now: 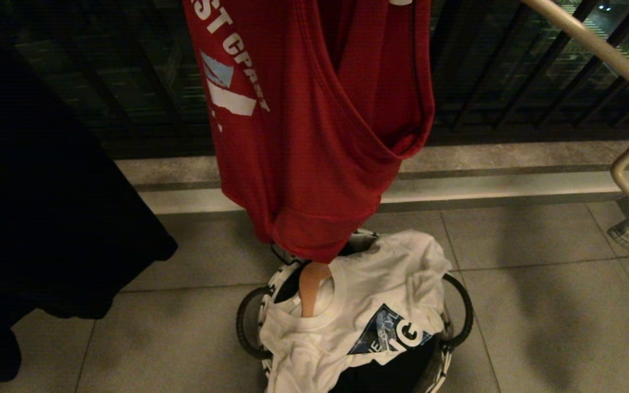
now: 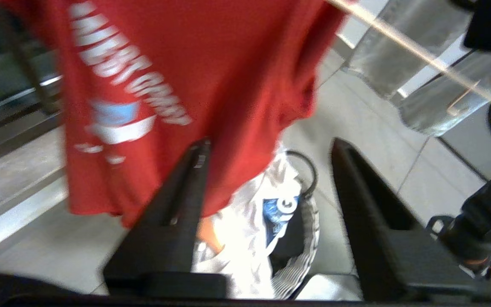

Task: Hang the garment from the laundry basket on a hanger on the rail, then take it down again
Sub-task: Hang the clothes on the clothes rack

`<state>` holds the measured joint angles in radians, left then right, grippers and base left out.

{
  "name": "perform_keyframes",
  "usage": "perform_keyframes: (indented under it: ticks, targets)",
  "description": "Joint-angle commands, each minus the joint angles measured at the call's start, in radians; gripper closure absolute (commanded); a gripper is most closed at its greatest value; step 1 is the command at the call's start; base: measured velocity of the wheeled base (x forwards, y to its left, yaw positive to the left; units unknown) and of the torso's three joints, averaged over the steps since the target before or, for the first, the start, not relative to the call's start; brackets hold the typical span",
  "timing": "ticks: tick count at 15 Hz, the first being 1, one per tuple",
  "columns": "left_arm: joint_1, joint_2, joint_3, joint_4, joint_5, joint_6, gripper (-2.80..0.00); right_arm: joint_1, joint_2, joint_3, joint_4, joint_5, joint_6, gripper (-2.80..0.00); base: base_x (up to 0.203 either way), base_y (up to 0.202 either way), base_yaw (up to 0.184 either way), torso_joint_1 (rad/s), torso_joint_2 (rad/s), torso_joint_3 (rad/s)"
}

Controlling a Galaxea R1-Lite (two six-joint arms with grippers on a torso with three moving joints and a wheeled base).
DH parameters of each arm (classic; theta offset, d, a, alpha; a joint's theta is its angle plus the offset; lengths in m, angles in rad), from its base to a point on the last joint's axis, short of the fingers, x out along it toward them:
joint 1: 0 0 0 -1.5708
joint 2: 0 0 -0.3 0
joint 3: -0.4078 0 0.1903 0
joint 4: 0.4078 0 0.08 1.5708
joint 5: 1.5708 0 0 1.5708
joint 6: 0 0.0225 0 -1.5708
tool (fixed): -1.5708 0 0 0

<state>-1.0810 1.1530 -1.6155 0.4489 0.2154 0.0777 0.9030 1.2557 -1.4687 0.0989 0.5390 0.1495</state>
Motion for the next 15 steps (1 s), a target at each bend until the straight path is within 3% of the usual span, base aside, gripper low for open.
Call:
perform_keyframes:
  ticks: [1,5,7,15]
  targets:
    - [-0.009,0.068,0.008,-0.019,0.002,-0.014,-2.80,0.001,0.025,-0.024,-0.001,-0.007,0.024,0.00,0.000,0.000,0.000,0.000,0.00,0.000]
    - [-0.009,0.145,0.052,-0.146,0.017,-0.014,-2.80,0.001,0.025,-0.035,-0.001,-0.008,0.033,0.00,0.000,0.000,0.000,0.000,0.00,0.000]
    - [-0.008,0.181,0.071,-0.227,0.075,-0.002,-2.80,0.001,0.023,-0.036,-0.001,-0.008,0.033,0.00,0.000,0.000,0.000,0.000,0.00,0.000]
    - [-0.005,0.224,0.083,-0.421,0.209,0.191,-2.80,0.001,0.017,-0.033,0.001,-0.008,0.039,0.00,0.000,0.000,0.000,0.000,0.00,0.000]
